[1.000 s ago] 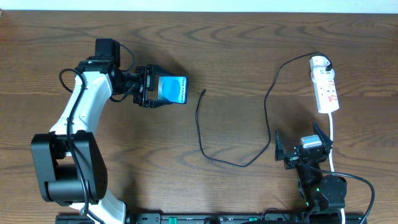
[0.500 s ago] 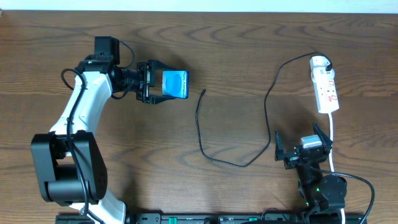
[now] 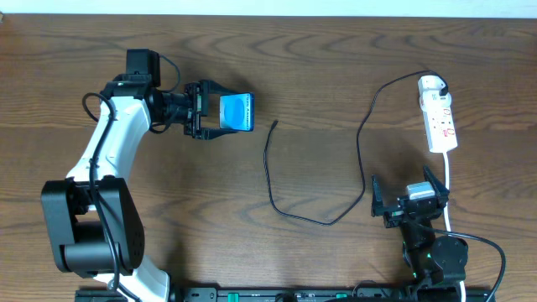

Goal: Plug charger to phone and switch on socket
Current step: 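Carry the phone rightward toward the table center with the left gripper, then raise the right arm and move the right gripper toward the cable end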

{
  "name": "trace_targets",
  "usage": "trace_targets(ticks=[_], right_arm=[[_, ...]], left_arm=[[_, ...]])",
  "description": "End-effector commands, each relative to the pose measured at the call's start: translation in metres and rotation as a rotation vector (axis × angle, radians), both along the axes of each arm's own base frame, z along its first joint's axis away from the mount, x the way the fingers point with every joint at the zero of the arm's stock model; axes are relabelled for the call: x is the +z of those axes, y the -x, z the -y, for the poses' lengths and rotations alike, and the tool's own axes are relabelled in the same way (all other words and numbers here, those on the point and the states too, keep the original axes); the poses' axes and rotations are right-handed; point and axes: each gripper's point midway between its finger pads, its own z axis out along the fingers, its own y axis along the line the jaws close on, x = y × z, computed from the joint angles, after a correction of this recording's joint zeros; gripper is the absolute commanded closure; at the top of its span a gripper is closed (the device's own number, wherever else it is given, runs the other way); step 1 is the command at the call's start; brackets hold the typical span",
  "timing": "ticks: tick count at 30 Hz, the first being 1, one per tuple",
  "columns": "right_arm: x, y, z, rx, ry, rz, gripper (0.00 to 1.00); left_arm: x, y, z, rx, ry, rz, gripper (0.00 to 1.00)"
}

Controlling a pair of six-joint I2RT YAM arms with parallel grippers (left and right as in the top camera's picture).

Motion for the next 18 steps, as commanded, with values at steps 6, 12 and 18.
trace_targets(ticks=[6, 12, 18], right_arm=[[0.023, -0.001, 0.004, -0.019, -0.011, 0.098, 0.01], [0.021, 0.0, -0.004, 0.022, -0.08, 0.077, 0.01], [0.021, 0.0, -0.009, 0.05, -0.184, 0.042, 0.01]], left_arm=[[0.023, -0.007, 0.001, 0.003, 0.051, 0.051, 0.3], [0.023, -0.009, 0.001, 0.012, 0.052, 0.039, 0.3], [0.018, -0.012, -0.006, 0.037, 0.019, 0.04, 0.3]])
